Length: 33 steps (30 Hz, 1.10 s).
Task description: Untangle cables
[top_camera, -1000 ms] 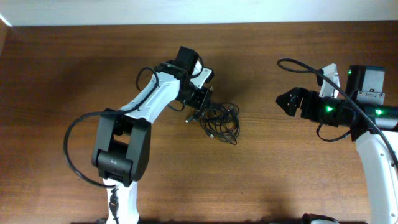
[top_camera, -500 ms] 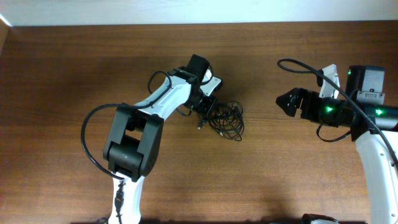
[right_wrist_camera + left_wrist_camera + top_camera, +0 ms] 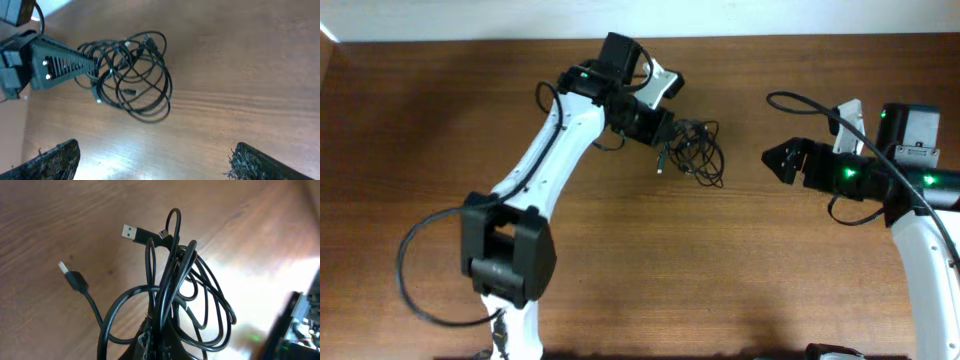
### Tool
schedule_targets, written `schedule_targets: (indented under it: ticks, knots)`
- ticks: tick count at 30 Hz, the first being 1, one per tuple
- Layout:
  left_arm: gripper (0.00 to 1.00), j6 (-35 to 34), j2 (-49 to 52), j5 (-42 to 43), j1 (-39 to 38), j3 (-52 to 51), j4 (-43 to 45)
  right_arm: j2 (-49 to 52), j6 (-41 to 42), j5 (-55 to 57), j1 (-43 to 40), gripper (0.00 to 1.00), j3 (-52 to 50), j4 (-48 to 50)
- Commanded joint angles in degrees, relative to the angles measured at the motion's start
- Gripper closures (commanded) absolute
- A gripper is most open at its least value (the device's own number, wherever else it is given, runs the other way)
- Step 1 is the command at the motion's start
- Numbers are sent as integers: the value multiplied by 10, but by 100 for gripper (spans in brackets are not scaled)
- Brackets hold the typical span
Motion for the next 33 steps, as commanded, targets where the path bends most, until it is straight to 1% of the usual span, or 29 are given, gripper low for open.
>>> schedule_targets:
  ticks: [1, 2, 3, 5, 7, 9, 11, 12, 14, 17, 20, 22, 24, 26, 27, 29, 33]
  knots:
    - [100, -2, -49, 85, 0, 15, -13, 2, 6, -54, 8, 2, 13, 27]
    - [100, -2, -53, 109, 1, 15, -18, 2, 14, -54, 14, 2, 13, 35]
    - [100, -2, -53, 157, 7, 16, -31, 2, 22, -54, 26, 5, 13, 44]
    - [100, -1, -53, 208, 17, 16, -47, 2, 33, -53, 52, 9, 13, 58]
    - [100, -1, -53, 239, 24, 16, -50, 2, 63, -27, 77, 15, 13, 69]
    - [100, -1, -53, 259, 25, 16, -50, 2, 100, 21, 103, 17, 13, 72]
    - [100, -1, -53, 276, 25, 16, -49, 2, 142, 68, 124, 27, 13, 75]
    - [100, -1, -53, 285, 25, 16, -45, 3, 152, 70, 128, 31, 13, 82]
    - [100, -1, -53, 284, 24, 16, -39, 14, 187, 70, 141, 44, 13, 107]
    - [100, -1, -53, 275, 24, 16, -37, 45, 219, 68, 170, 49, 13, 133]
    - [100, -1, -53, 267, 24, 16, -37, 86, 243, 61, 208, 51, 13, 170]
    - [100, -3, -53, 277, 24, 16, -37, 111, 258, 61, 222, 61, 13, 189]
    - [100, -3, -53, 315, 24, 16, -37, 130, 271, 62, 224, 70, 13, 201]
    - [100, -3, -53, 329, 24, 16, -37, 132, 270, 68, 224, 85, 13, 203]
    - [100, -3, -53, 326, 25, 16, -36, 132, 270, 68, 224, 96, 13, 203]
    - [100, -3, -53, 305, 30, 16, -36, 132, 270, 68, 217, 96, 13, 201]
    - [100, -5, -53, 213, 55, 16, -38, 120, 241, 68, 181, 96, 13, 173]
